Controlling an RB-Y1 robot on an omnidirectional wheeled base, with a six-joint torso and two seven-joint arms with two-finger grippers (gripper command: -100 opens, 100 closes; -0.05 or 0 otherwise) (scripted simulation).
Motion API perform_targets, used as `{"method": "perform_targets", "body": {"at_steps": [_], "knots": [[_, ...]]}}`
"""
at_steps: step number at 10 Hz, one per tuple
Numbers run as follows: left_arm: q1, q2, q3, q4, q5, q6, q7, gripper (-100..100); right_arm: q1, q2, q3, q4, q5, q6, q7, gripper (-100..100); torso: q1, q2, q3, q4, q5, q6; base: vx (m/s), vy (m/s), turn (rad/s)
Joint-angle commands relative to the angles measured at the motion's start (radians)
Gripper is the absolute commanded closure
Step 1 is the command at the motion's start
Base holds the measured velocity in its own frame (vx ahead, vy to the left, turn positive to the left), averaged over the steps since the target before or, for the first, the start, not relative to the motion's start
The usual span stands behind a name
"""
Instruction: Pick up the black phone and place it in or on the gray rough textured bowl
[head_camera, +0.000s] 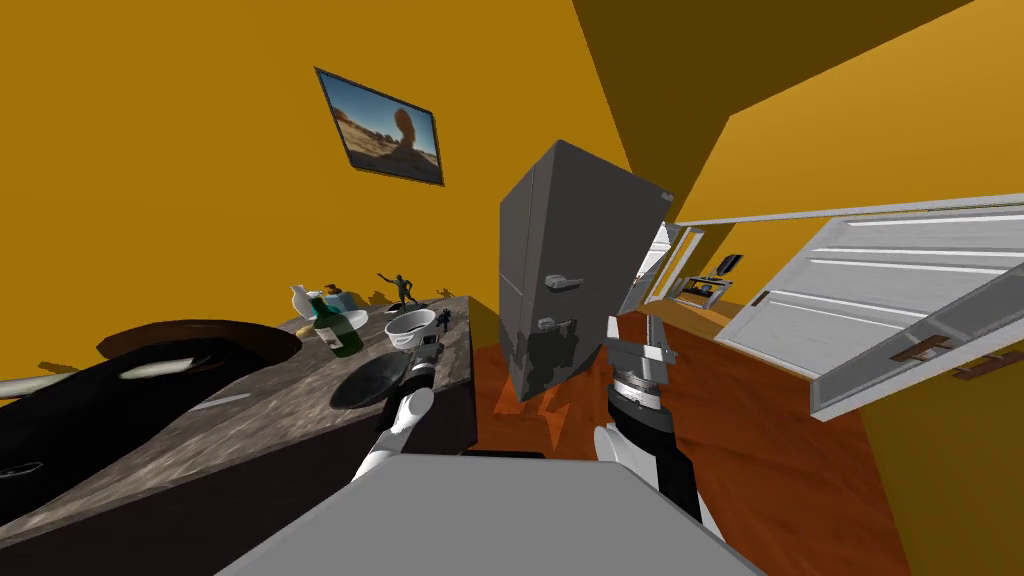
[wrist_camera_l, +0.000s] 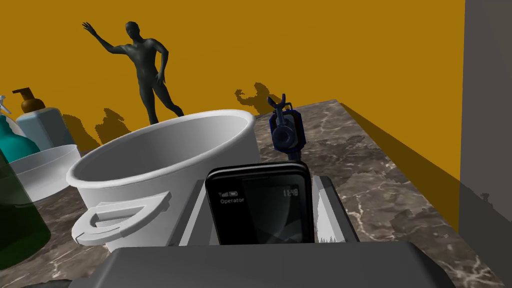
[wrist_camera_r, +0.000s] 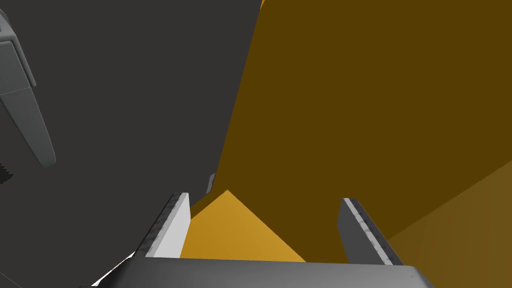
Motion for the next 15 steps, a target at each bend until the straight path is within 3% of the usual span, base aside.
{"method": "perform_targets", "body": {"at_steps": [1, 11, 15], "knots": [[-0.035, 0.017, 0.015, 0.011, 0.012, 0.026, -0.006, 100, 0.000, 0.000, 0.000, 0.000, 0.000, 0.000, 0.000, 0, 0.000, 0.000, 0.000, 0.000, 0.000, 0.000, 0.012, -0.088, 0.161], [-0.216, 0.067, 0.112, 0.067, 0.059, 0.168, -0.017, 100, 0.000, 0.000, 0.000, 0.000, 0.000, 0.000, 0.000, 0, 0.004, 0.004, 0.002, 0.001, 0.001, 0.001, -0.035, -0.059, 0.121], [-0.304, 0.096, 0.168, 0.111, 0.061, 0.241, -0.010, 100, 0.000, 0.000, 0.000, 0.000, 0.000, 0.000, 0.000, 0, 0.004, 0.007, 0.004, 0.001, 0.001, 0.001, -0.080, -0.023, 0.091]]}}
